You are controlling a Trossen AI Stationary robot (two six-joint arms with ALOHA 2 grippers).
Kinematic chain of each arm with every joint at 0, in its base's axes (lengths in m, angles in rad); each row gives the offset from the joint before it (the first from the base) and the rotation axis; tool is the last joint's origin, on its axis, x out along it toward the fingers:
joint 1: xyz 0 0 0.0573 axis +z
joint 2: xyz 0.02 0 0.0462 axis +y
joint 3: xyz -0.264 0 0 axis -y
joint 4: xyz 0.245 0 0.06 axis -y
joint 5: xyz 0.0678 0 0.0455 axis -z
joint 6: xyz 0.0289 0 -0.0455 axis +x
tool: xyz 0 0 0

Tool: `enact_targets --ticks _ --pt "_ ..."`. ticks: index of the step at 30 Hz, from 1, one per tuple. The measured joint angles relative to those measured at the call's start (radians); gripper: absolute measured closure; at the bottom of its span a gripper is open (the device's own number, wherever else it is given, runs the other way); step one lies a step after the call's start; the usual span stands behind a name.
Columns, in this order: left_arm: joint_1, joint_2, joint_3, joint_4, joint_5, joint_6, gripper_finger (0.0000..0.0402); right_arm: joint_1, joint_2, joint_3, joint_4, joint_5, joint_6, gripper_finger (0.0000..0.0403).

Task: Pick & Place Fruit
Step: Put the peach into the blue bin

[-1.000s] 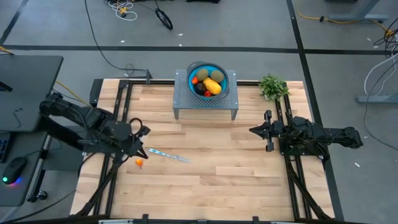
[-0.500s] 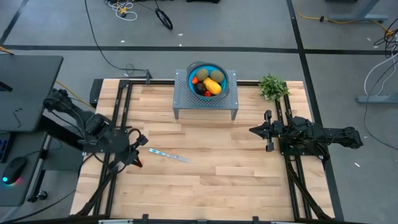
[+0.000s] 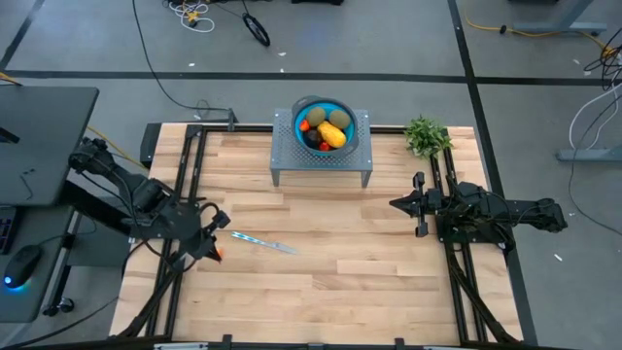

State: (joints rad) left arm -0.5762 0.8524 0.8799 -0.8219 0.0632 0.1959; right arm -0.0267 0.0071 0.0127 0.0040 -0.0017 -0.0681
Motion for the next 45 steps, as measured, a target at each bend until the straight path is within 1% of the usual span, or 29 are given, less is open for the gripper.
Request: enact_targets --ticks 12,24,29,39,45 --pt "0.000 0.000 0.000 -0.154 0.000 0.045 0.0401 0.000 0.000 0.000 0.000 0.000 0.000 0.0396" --pt "-0.002 0.003 0.000 -0.175 0.000 0.069 0.0401 0.000 0.000 0.000 0.000 0.000 0.000 0.0396" --pt "-0.022 0.036 -0.001 -0.183 -0.030 0.077 0.0401 0.000 0.000 0.000 0.000 0.000 0.000 0.0396" --pt "-0.062 0.062 -0.138 -0.144 -0.034 0.056 0.0401 0.000 0.000 0.000 0.000 0.000 0.000 0.0396" --pt "-0.064 0.061 -0.146 -0.138 -0.035 0.056 0.0401 0.000 0.000 0.000 0.000 0.000 0.000 0.0396"
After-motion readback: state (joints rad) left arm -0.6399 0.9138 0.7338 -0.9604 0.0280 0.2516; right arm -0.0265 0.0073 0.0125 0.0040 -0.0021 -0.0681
